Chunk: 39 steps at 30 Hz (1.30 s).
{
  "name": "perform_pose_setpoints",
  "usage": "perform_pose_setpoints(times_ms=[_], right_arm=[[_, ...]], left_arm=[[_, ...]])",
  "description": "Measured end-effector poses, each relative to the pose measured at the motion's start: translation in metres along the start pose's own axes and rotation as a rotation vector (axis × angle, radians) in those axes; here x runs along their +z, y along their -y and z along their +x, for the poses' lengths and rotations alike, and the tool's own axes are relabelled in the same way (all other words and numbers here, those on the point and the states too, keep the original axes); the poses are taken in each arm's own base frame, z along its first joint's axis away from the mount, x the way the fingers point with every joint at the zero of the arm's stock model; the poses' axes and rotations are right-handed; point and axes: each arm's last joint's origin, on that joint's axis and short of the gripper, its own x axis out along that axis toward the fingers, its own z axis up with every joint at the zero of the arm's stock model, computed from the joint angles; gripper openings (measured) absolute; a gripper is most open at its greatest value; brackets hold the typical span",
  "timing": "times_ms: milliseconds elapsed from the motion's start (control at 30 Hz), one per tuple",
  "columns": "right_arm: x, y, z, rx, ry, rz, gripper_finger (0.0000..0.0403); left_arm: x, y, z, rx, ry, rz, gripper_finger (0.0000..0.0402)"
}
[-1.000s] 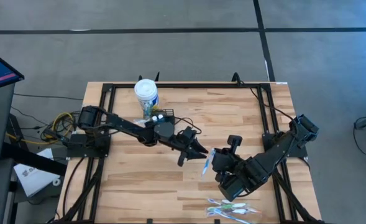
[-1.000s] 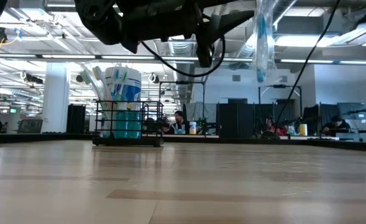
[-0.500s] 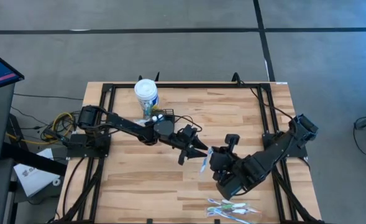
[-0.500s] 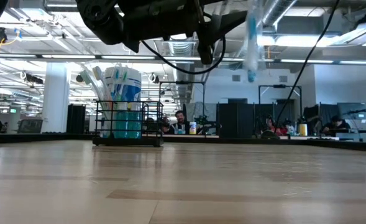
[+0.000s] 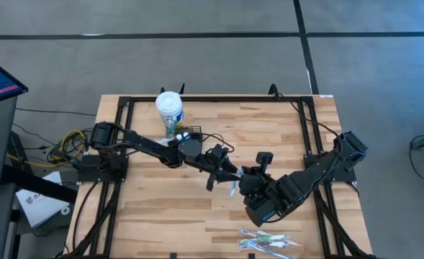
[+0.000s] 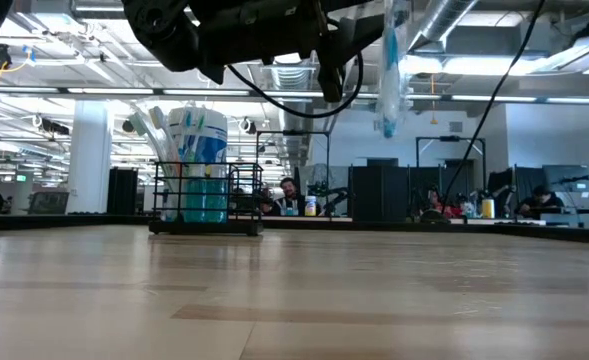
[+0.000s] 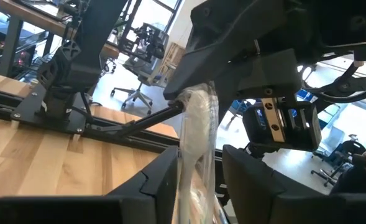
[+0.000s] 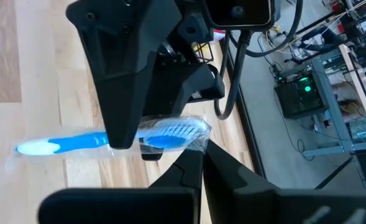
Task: Pick & Place toothbrushing station
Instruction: Put the blue toothbrush into the wire organizer
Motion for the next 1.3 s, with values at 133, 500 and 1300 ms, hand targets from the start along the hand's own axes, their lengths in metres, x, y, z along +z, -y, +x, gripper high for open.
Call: perform_pose_setpoints(times_ms=[133,500,1300], right_arm=[[0.000,0.000,0.000,0.000,0.000,0.000,0.0000],[0.000,0.000,0.000,0.002,-0.002,0.001,0.0000],[-0.015,0.004,-0.012,-0.076,-0.021,0.082,0.0084]], left_arm=[[0.000,0.000,0.000,0.000,-0.001,0.000,0.0091],[-0.001,0.000,0.000,-0.006,-0.008,-0.002,0.0013],[0.019,0.008,-0.011,0.043,-0.047,0.067,0.0007]])
